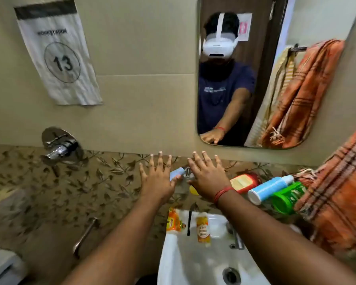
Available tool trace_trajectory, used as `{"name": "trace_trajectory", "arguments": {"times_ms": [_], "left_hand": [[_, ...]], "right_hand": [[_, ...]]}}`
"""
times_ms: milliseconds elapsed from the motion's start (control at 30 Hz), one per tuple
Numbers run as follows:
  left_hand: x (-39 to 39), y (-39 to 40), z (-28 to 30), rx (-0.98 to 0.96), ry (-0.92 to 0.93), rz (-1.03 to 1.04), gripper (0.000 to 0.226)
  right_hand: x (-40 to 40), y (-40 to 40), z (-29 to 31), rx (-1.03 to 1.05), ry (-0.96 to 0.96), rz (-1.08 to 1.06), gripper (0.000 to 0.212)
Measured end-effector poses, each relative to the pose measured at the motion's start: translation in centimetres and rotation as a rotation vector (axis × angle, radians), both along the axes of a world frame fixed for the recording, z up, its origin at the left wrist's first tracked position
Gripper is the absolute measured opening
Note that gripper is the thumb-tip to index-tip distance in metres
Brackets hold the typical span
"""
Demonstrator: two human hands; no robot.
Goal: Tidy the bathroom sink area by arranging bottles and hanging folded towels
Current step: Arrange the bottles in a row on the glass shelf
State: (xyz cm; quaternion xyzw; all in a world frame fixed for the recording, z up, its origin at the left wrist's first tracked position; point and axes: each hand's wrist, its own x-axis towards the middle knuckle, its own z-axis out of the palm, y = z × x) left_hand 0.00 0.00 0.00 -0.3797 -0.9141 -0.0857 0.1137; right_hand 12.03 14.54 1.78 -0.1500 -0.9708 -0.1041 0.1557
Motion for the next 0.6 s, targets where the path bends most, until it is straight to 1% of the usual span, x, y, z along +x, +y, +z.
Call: {"name": "trace_trajectory", "arguments": {"times_ms": [33, 100, 200, 267, 433, 600], "left_hand": [[-0.9, -0.4, -0.7, -0.025, -0.032, 0.010, 0.076], [-2.5, -1.1, -2.2, -0.038, -0.057, -0.001, 0.071], [-4.5, -2.2, -4.7, -0.043, -0.079, -0.083, 0.069], [-5.0, -2.2, -5.3, -0.011, -0.091, -0.126, 0.066], [-4.8, -1.9, -5.7, 0.157, -0.193, -0.180, 0.055], [-5.4, -1.7, -6.0, 0.256, -0.161, -0.198, 0.046]], "right_hand": [[-1.1, -0.3, -0.4, 0.000, -0.048, 0.013, 0.066], [-2.9, -0.6, -1.1, 0.015, -0.066, 0.080, 0.060], [-5.2, -1.3, -1.9, 0.043, -0.095, 0.141, 0.055], [-6.2, -1.7, -1.9, 0.063, -0.117, 0.143, 0.057], [-8.0, -1.9, -2.2, 0.134, -0.198, 0.141, 0.055], [-8.8, -1.5, -2.6, 0.165, -0.155, 0.184, 0.041]]}}
